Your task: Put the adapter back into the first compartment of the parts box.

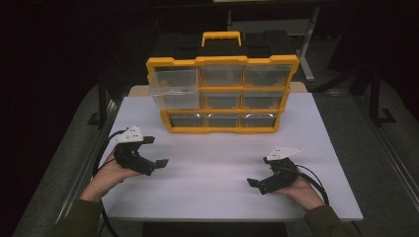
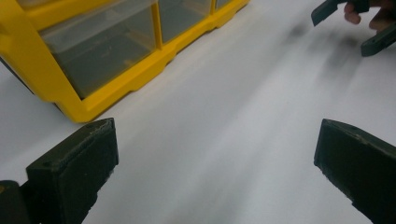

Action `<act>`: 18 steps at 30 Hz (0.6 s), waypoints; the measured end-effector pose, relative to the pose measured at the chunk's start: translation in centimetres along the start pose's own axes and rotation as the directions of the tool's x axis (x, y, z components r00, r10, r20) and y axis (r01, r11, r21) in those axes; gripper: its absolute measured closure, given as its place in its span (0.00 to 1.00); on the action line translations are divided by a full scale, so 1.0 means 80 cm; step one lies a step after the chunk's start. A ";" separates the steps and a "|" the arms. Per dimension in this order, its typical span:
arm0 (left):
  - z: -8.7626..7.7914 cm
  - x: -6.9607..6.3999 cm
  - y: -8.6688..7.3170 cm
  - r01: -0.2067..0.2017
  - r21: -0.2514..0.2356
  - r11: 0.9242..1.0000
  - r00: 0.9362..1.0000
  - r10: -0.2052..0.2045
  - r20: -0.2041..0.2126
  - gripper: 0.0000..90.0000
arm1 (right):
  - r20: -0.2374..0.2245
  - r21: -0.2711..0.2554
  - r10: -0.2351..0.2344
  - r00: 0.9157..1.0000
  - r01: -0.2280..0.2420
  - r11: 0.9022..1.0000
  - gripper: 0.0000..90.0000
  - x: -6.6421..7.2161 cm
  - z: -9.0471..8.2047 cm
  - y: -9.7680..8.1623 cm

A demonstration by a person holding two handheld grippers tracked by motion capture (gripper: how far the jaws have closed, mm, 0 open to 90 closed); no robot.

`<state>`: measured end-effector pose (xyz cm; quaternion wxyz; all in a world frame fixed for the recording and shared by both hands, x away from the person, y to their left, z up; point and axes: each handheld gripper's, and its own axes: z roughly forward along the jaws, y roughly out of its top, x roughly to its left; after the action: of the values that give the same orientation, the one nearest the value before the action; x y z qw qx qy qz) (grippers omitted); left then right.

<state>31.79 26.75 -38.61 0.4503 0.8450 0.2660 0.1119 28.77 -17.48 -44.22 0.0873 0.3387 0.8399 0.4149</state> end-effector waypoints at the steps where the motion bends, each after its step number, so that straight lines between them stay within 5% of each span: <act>1: 0.003 -0.001 -0.003 -0.001 0.004 1.000 1.000 0.001 0.001 0.00 | 0.000 0.000 0.000 1.000 0.000 1.000 0.00 0.000 0.000 0.000; 18: 0.035 -0.017 -0.046 0.003 0.018 1.000 1.000 -0.003 0.004 0.00 | 0.001 0.000 -0.002 1.000 0.002 1.000 0.00 0.000 -0.001 0.000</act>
<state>30.58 25.72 -43.14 0.4434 0.8488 0.2674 0.1072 28.72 -17.53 -44.20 0.0883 0.3380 0.8404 0.4144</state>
